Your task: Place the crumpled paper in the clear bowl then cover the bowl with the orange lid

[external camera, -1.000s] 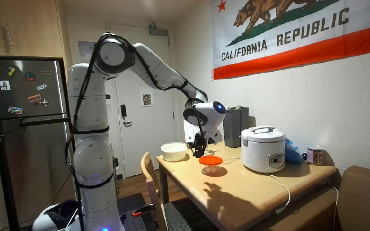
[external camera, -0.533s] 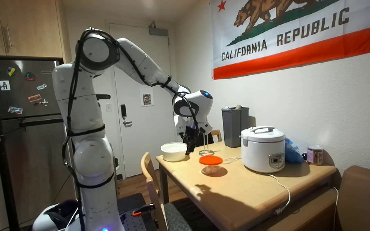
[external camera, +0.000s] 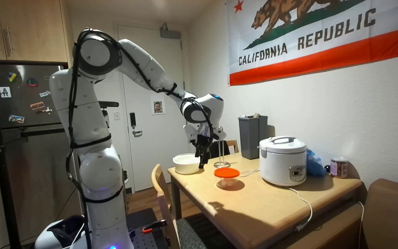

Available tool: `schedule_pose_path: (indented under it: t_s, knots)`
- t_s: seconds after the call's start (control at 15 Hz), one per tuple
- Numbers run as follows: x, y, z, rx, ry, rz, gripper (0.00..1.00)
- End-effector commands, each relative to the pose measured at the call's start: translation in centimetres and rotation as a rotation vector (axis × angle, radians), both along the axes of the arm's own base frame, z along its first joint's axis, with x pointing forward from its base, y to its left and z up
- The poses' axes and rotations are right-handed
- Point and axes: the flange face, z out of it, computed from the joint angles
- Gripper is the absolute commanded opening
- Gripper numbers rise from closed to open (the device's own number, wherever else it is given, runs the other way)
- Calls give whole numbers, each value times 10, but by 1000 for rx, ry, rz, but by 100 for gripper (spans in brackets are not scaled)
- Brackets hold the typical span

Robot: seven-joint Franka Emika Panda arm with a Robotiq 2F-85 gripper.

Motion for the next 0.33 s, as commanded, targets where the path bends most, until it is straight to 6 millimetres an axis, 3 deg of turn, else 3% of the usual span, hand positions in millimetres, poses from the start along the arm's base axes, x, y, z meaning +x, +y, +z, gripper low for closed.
schedule_pose_path:
  t_s: [0.0,0.27]
  knots:
    - [-11,-5,7,-71,-16,-23,100]
    - [-4,-6,3,-62,-5,6,100]
